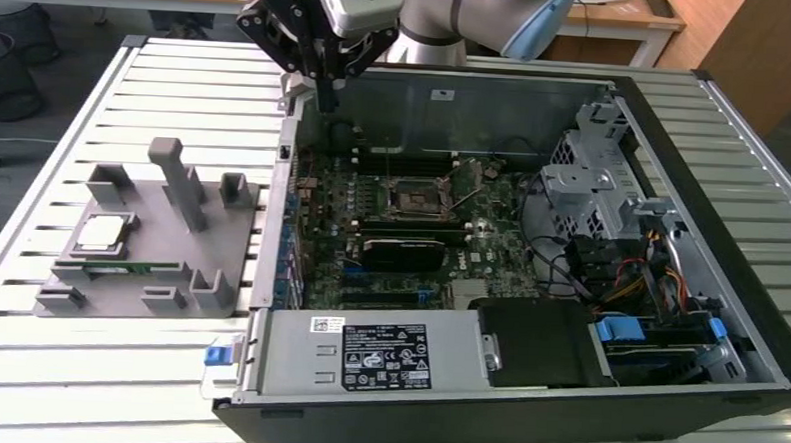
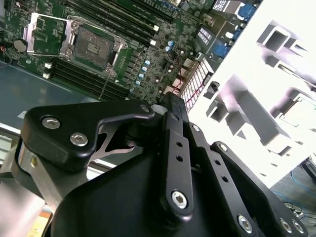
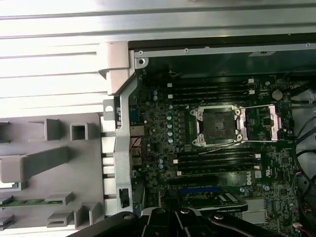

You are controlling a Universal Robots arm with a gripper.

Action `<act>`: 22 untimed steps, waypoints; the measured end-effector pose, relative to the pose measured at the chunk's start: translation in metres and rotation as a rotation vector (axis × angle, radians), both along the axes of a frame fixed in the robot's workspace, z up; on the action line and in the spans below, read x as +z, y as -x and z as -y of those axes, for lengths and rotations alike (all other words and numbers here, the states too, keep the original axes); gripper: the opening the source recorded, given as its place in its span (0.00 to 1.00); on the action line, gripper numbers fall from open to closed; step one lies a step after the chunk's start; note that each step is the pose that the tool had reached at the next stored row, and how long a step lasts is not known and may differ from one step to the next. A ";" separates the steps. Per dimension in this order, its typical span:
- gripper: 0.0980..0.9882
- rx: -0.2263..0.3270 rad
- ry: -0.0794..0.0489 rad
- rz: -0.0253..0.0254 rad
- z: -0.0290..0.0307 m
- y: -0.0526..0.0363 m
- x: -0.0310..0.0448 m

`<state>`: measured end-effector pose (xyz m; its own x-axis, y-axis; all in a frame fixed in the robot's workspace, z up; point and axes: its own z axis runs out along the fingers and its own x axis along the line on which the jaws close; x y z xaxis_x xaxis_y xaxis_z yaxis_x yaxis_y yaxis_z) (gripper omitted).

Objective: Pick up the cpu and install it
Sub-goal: 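Reach for the cpu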

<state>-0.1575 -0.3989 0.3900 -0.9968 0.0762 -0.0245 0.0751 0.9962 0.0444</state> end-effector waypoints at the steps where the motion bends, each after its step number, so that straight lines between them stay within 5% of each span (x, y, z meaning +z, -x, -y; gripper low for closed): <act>1: 0.01 0.000 0.000 0.0000 0.0000 0.0004 0.0000; 22: 0.01 0.000 0.000 0.0000 0.0000 0.0130 -0.0009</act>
<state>-0.1704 -0.3989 0.3891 -0.9968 0.0763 -0.0244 0.0751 0.9962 0.0443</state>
